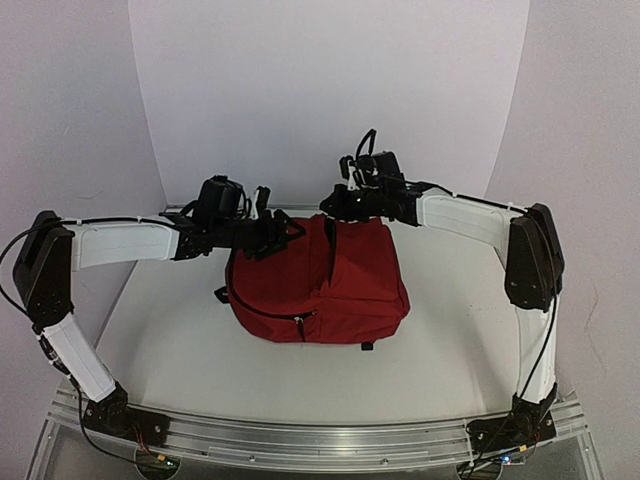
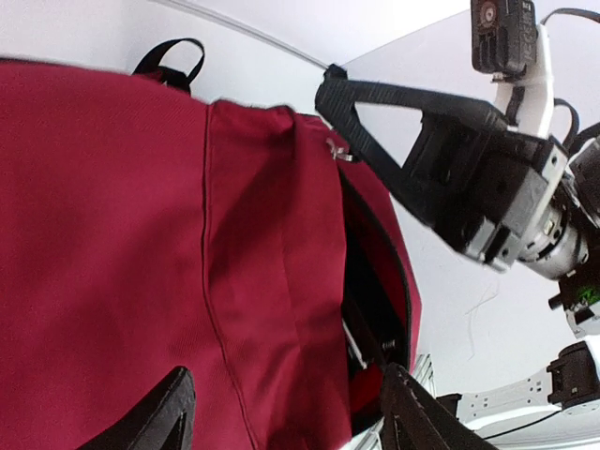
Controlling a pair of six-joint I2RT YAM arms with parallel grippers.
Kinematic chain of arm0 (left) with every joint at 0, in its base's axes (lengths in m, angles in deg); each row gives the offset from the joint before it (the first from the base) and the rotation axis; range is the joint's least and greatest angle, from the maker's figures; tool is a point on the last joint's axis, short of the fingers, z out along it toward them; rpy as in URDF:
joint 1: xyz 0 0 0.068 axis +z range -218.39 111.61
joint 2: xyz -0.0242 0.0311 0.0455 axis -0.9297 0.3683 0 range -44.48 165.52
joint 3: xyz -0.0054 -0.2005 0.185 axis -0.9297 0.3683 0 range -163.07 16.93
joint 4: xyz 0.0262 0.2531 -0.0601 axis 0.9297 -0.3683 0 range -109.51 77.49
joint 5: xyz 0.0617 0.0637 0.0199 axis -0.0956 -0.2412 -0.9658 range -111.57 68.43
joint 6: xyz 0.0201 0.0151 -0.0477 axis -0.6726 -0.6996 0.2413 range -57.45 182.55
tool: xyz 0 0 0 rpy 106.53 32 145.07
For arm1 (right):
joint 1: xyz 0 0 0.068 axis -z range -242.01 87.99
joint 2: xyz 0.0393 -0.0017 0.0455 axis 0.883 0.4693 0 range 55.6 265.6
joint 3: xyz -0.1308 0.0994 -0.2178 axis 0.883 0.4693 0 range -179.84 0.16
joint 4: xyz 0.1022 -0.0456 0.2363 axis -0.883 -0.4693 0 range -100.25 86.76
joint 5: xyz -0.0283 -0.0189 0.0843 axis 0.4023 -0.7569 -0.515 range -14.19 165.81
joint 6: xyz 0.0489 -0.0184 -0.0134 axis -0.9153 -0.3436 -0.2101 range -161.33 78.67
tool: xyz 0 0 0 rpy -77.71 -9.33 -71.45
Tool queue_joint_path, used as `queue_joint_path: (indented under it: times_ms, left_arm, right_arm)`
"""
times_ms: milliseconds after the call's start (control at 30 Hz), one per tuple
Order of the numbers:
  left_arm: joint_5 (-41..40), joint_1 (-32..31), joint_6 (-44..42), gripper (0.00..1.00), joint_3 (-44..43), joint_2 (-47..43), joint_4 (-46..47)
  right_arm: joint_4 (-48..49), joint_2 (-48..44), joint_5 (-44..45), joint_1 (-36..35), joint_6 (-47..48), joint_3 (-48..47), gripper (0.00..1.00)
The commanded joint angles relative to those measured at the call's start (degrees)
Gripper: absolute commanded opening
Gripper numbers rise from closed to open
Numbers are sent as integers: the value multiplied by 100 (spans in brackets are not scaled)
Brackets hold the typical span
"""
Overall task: Pack the student bag
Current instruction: Zip the student bag at the center of the board.
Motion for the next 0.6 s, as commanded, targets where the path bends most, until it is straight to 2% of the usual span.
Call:
queue_joint_path:
  times_ms: [0,333,567]
  left_arm:
    - [81,83,-401,63,-710,564,368]
    - [623,461,250,39,-973,1716,1335]
    - [631,667,391,34,-997,2069,1616]
  right_arm:
    - [576,-633,-43,-97,-140,432,0]
    - [1080,-1111,67,-233,-368,1349,0]
    - [1200,-1544,242,-393,-416,1740,0]
